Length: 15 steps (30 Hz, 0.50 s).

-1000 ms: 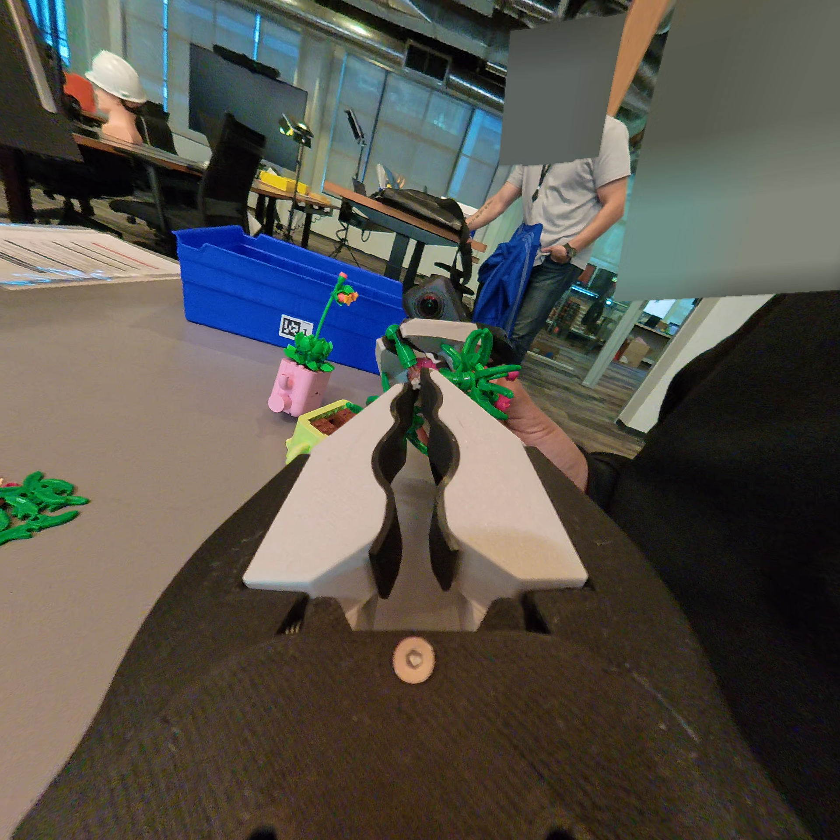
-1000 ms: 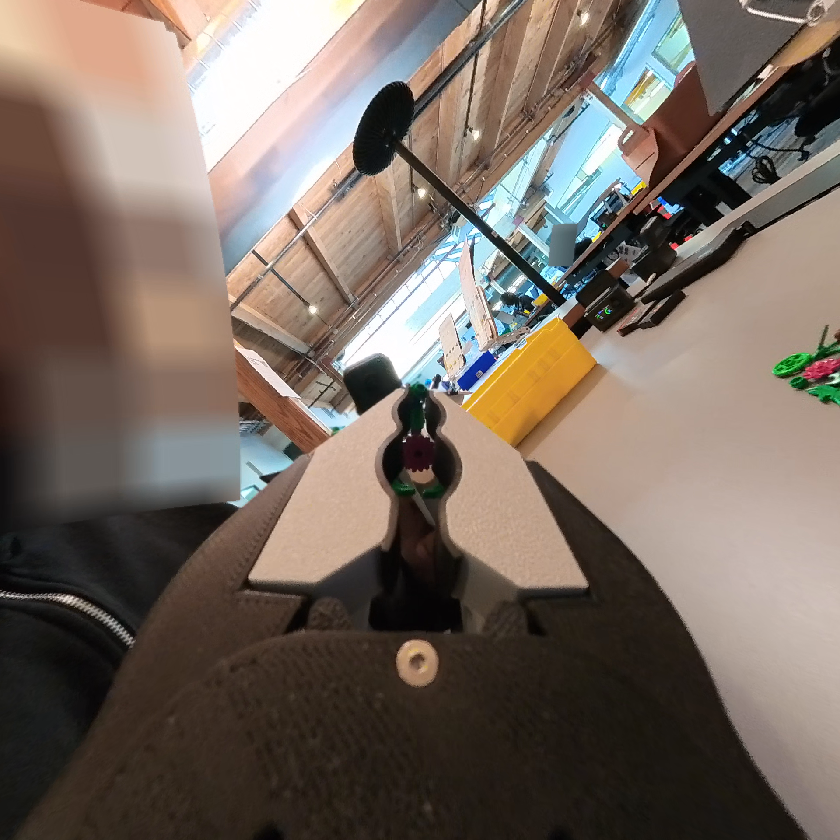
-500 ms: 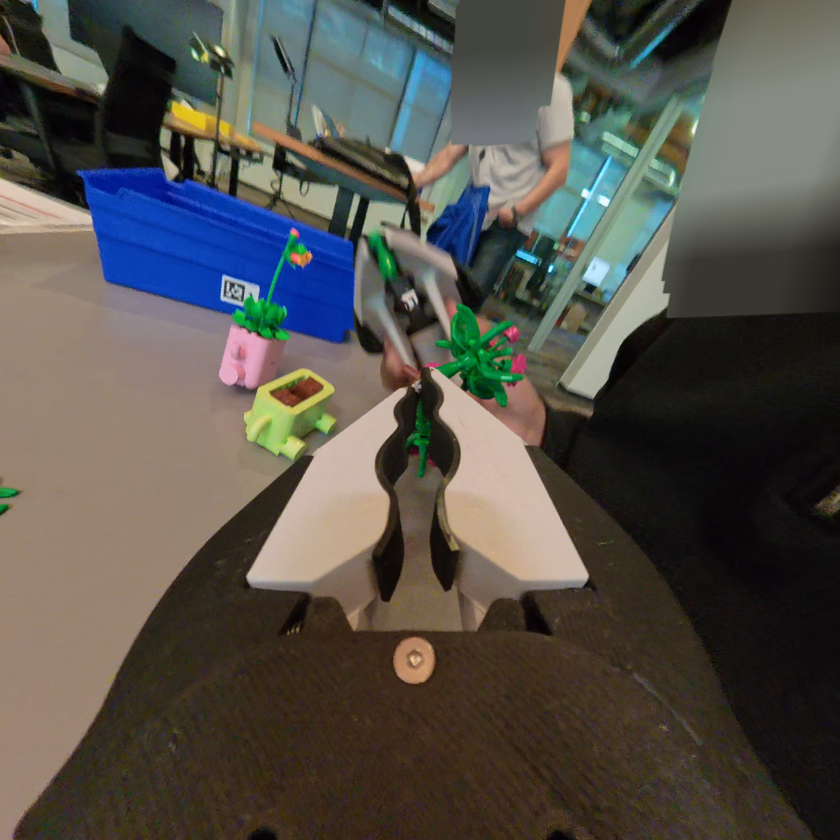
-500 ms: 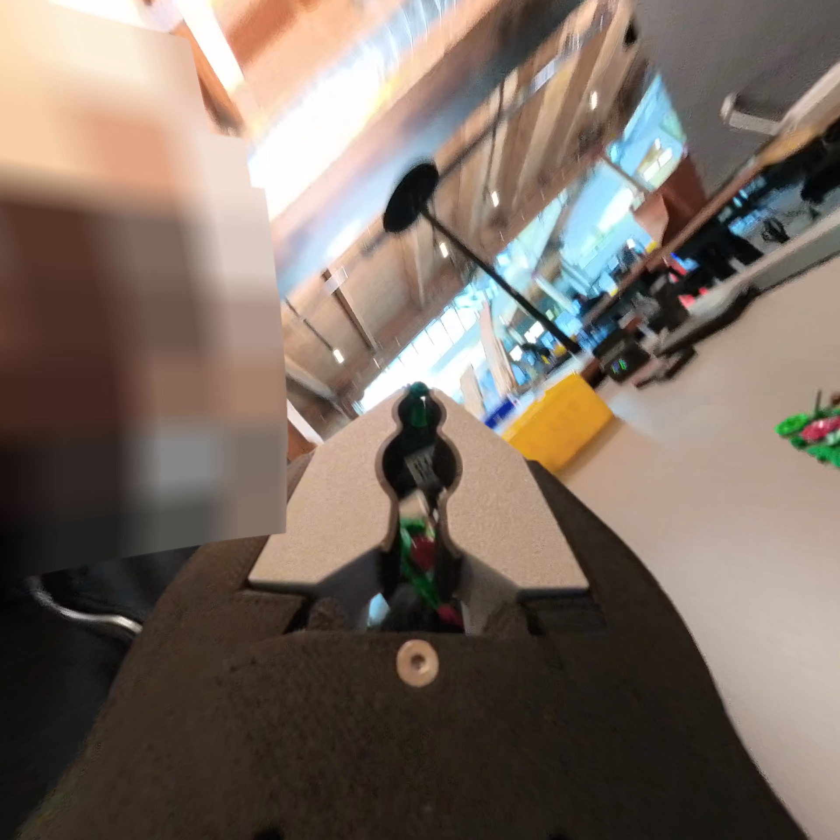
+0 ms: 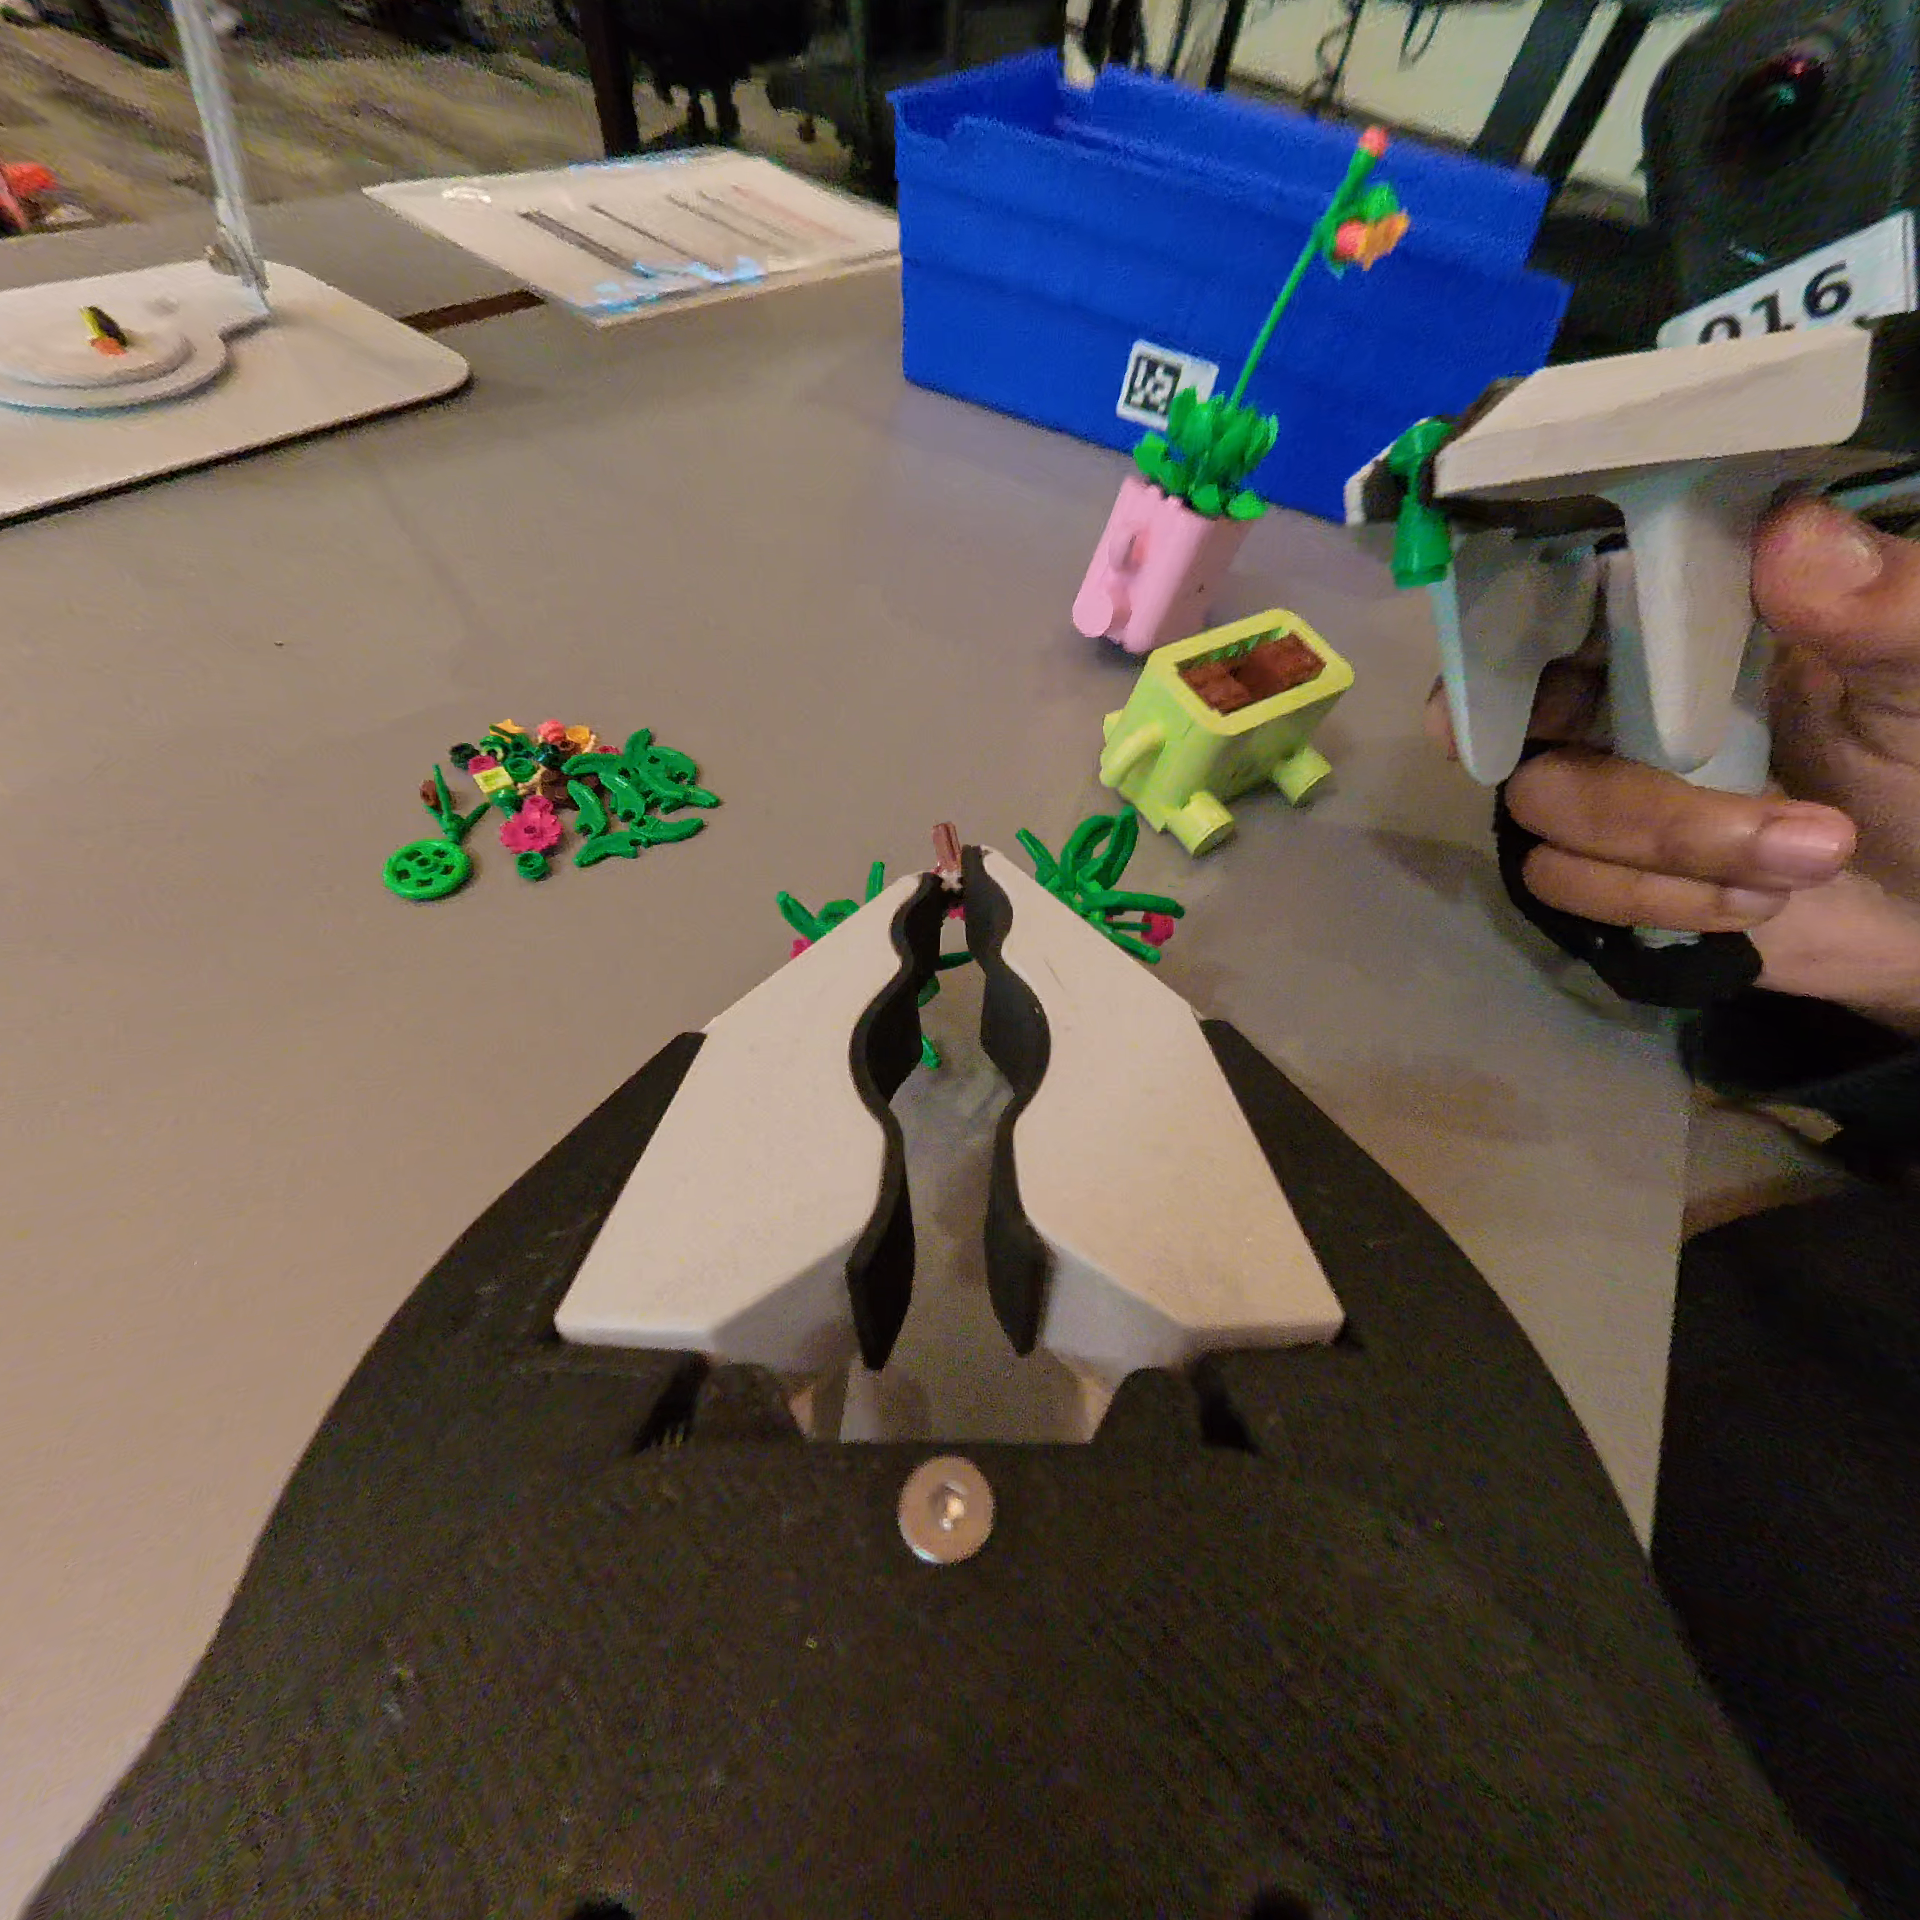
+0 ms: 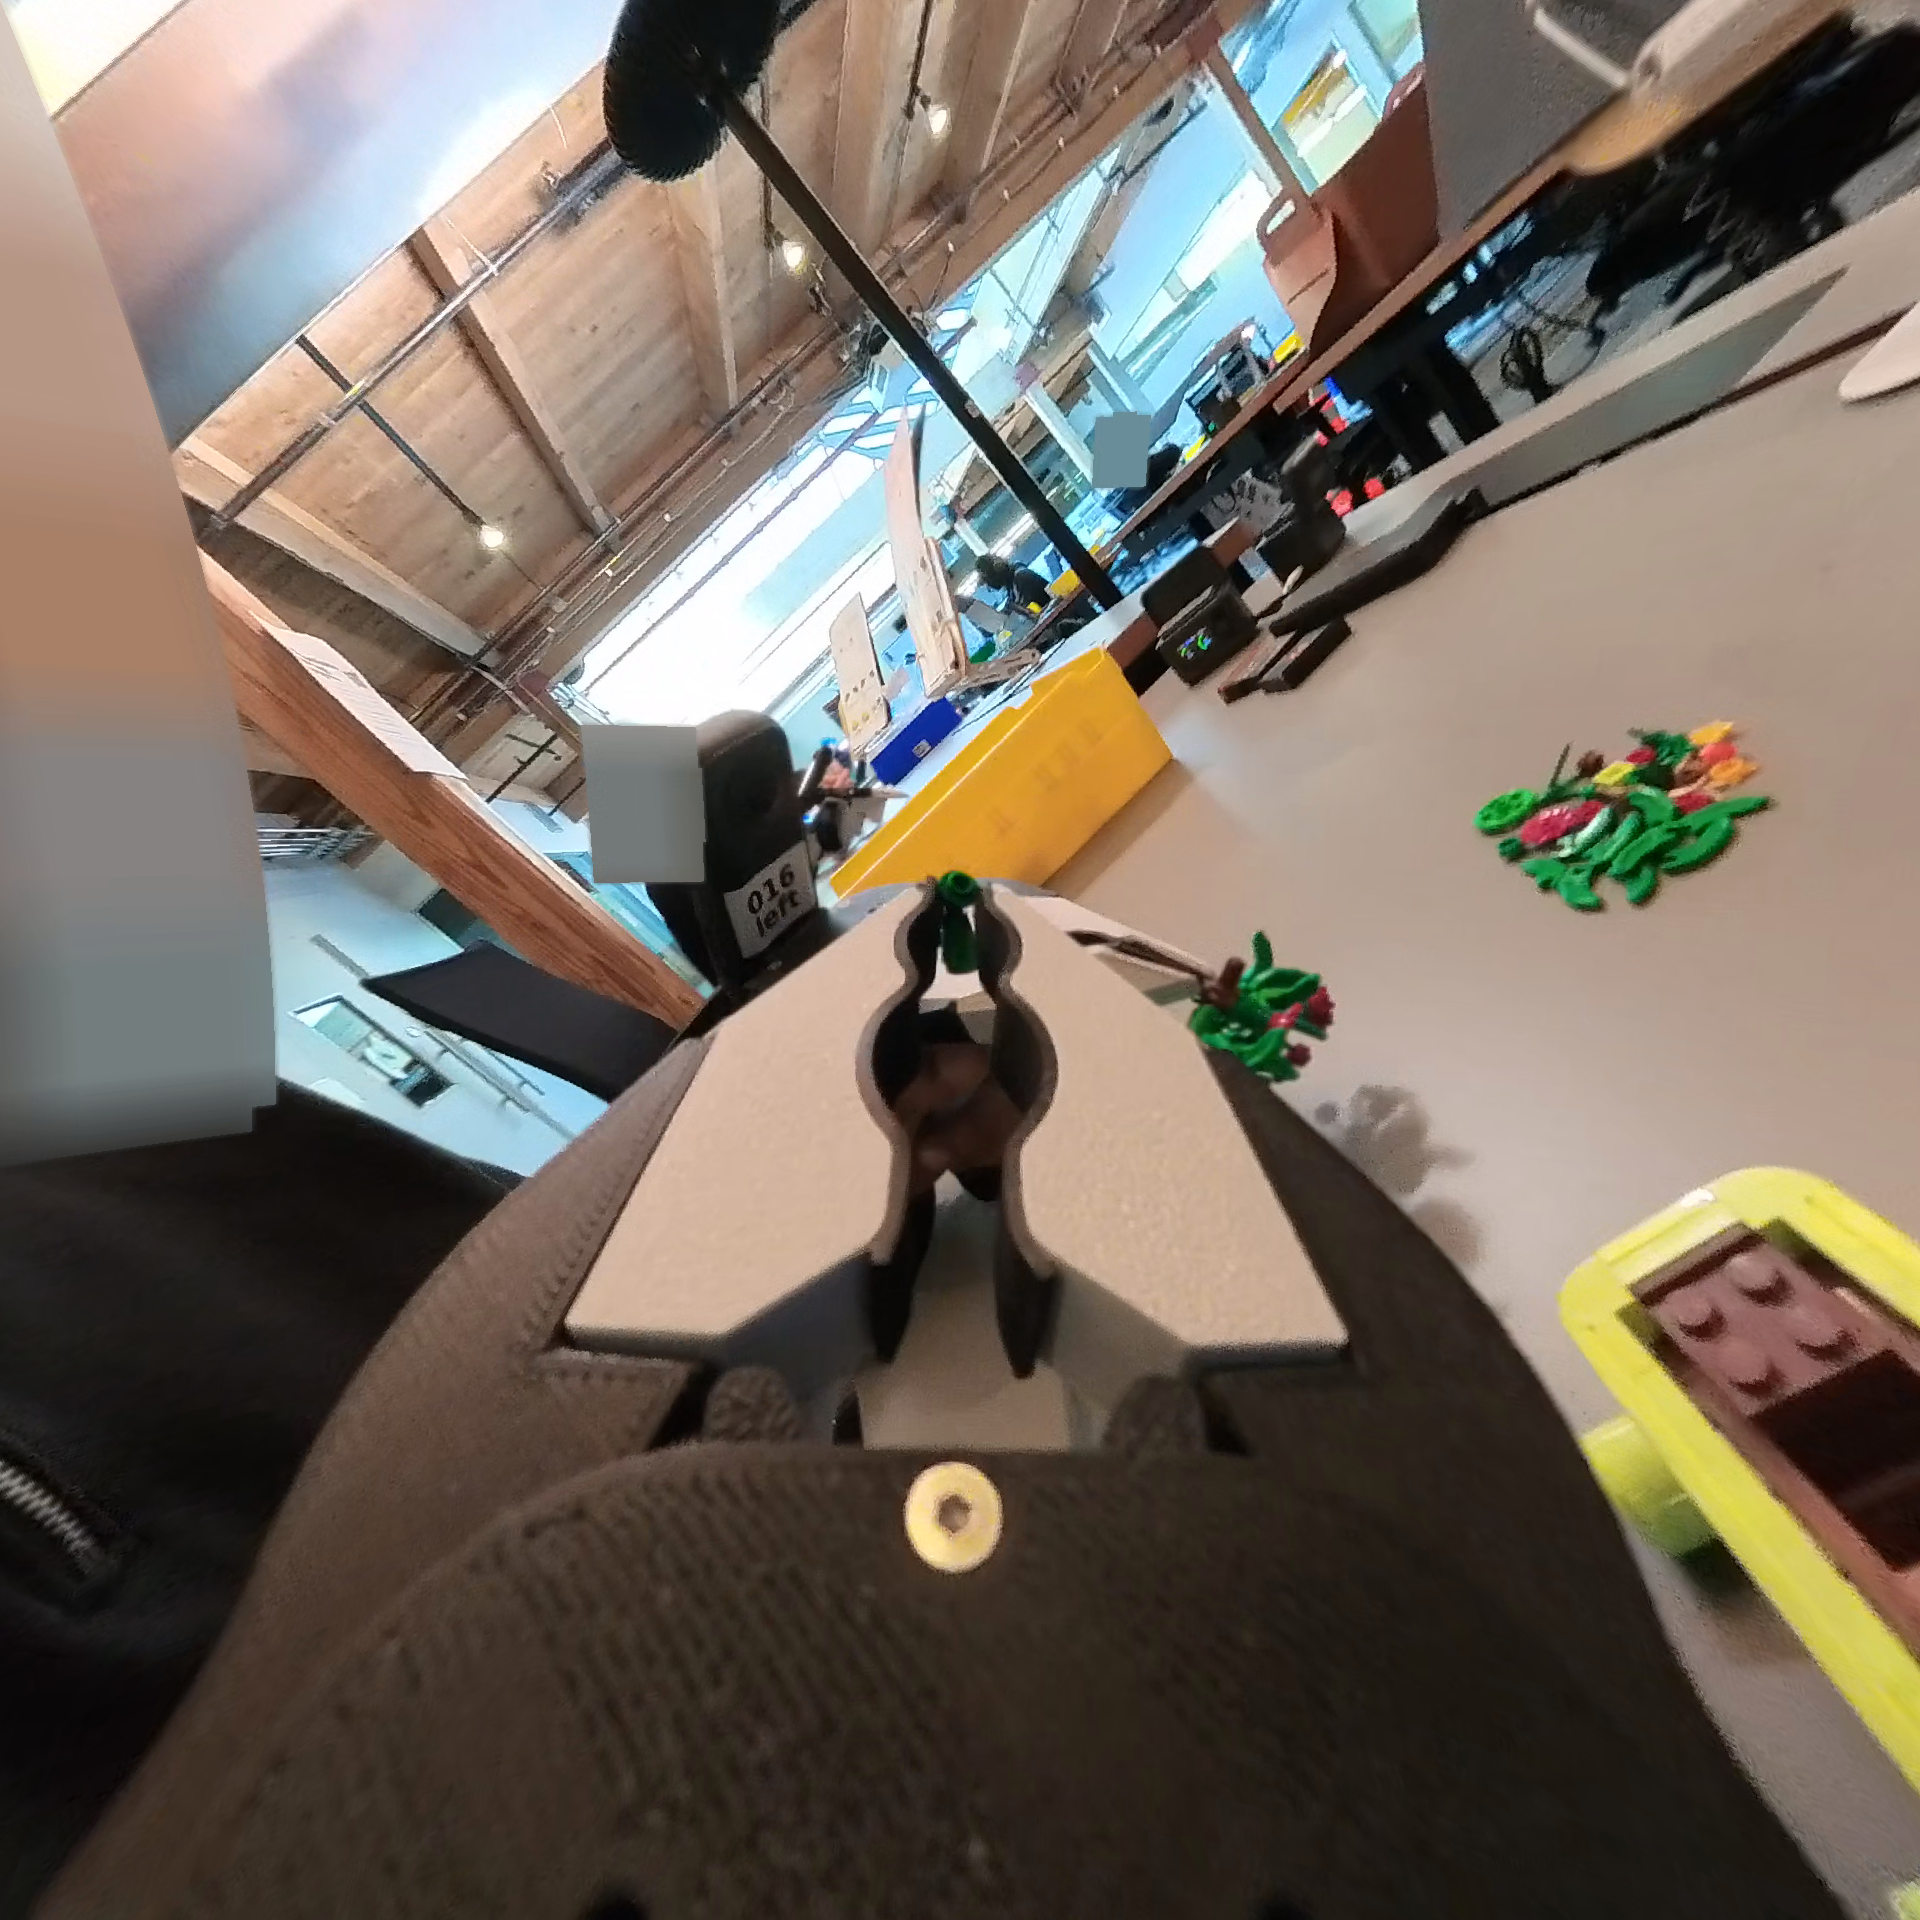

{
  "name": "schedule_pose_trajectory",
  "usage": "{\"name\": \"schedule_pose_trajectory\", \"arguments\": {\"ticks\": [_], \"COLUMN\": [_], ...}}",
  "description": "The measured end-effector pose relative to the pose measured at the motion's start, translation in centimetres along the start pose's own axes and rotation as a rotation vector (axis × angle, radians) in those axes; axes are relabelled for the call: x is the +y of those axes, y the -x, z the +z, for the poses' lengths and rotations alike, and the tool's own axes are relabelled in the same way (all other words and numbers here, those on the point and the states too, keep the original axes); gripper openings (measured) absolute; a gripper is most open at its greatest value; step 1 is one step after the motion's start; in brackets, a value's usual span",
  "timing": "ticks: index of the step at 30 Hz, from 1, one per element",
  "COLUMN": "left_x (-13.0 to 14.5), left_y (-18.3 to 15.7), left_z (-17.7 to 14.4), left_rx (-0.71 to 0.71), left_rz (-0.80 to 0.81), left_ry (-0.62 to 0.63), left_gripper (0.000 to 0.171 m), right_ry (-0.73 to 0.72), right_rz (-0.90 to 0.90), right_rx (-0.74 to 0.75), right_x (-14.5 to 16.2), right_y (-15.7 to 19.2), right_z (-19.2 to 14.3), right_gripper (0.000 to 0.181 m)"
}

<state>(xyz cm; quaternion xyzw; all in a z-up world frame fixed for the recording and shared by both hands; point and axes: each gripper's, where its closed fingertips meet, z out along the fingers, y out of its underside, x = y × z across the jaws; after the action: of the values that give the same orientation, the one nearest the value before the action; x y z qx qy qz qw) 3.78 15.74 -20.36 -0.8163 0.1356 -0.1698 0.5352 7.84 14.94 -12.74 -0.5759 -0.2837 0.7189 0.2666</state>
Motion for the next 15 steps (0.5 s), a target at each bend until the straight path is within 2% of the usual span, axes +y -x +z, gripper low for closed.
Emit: {"name": "schedule_pose_trajectory", "arguments": {"ticks": [4,6,7,10,13,15], "left_x": [1.0,0.9,0.6,-1.1,-3.3,-3.8], "left_y": [-0.2,-0.1,-0.2,-0.6,-2.4,-3.9], "left_z": [0.6,0.4,0.2,-0.8,-2.0,-2.2], "left_rx": [0.013,0.031,0.045,0.070,0.090,0.074], "left_rz": [-0.026,-0.056,-0.069,-0.068,0.028,0.131], "left_ry": [0.075,0.062,0.042,-0.081,-0.201,-0.238], "left_gripper": [0.004,0.003,0.007,0.040,0.045,0.045], "right_ry": [0.042,0.051,0.048,0.014,-0.037,-0.069], "right_rz": [0.040,0.049,0.050,0.060,0.086,0.115], "right_rx": [-0.008,-0.009,-0.009,-0.012,-0.019,-0.027], "right_x": [1.7,2.1,2.1,1.6,0.8,0.5], "right_y": [-0.8,-1.0,-1.1,-1.1,-1.2,-1.2], "right_z": [0.8,0.9,0.9,0.6,0.1,0.0], "right_gripper": [0.004,0.004,0.004,0.004,0.004,0.005]}}
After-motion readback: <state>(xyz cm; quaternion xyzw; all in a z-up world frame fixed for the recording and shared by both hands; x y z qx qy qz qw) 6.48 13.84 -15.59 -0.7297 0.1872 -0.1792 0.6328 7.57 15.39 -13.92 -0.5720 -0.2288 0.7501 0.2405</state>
